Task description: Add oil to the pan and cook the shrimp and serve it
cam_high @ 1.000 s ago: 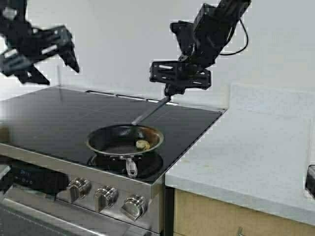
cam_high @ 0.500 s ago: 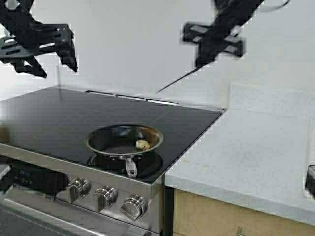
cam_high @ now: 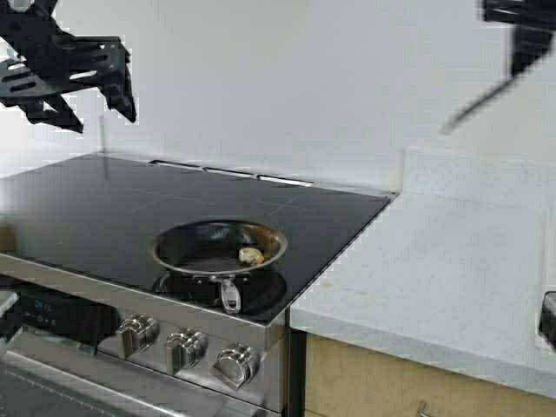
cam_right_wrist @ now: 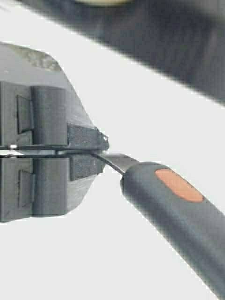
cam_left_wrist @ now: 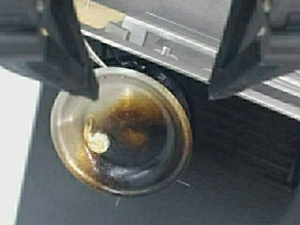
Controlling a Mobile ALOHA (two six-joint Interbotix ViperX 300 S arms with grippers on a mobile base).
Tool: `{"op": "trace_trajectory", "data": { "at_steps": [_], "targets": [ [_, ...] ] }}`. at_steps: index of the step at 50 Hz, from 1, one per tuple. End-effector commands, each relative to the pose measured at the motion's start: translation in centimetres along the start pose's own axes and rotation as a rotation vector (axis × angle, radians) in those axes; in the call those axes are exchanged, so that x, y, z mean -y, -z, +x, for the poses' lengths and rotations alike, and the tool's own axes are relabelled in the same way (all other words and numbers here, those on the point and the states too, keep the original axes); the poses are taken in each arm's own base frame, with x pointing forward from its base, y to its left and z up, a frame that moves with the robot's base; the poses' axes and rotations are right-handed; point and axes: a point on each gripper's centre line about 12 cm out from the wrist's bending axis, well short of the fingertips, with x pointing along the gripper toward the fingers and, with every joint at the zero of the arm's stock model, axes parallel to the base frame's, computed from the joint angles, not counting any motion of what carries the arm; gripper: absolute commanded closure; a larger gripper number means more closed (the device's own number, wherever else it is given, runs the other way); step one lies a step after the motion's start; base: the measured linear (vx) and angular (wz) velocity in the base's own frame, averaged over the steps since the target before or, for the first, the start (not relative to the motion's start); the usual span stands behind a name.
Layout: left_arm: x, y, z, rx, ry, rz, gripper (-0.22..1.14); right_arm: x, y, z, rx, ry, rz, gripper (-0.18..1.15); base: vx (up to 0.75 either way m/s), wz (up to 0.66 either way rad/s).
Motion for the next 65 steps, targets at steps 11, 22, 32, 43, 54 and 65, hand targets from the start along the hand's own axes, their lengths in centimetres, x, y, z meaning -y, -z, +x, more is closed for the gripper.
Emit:
{"op": "trace_trajectory", "data": {
  "at_steps": [11, 22, 32, 43, 54, 65],
  "targets": [
    [-0.5, -1.5, -0.6, -0.004, -0.065, 0.007, 1.00, 9.4, 4.0, -0.2, -0.135, 0.139, 0.184, 0.89, 0.00, 0.00],
    [-0.5, -1.3, -0.7, -0.010, -0.067, 0.009, 0.84, 12.4, 8.4, 1.0, -0.389, 0.147, 0.280, 0.89, 0.00, 0.00],
    [-0.5, -1.3, -0.7, -0.011, -0.067, 0.011, 0.90, 15.3, 12.7, 2.7, -0.538, 0.158, 0.382, 0.89, 0.00, 0.00],
    [-0.5, -1.4, -0.7, -0.008, -0.066, 0.010, 0.90, 17.8, 16.2, 5.1, -0.622, 0.167, 0.471, 0.89, 0.00, 0.00],
    [-0.5, -1.0, -0.7, -0.016, -0.068, 0.009, 0.90, 18.8, 17.6, 8.2, -0.664, 0.164, 0.483, 0.89, 0.00, 0.00],
    [-0.6, -0.9, -0.5, -0.023, -0.069, 0.008, 0.90, 19.8, 17.6, 10.3, -0.613, 0.190, 0.489, 0.89, 0.00, 0.00]
  ]
}}
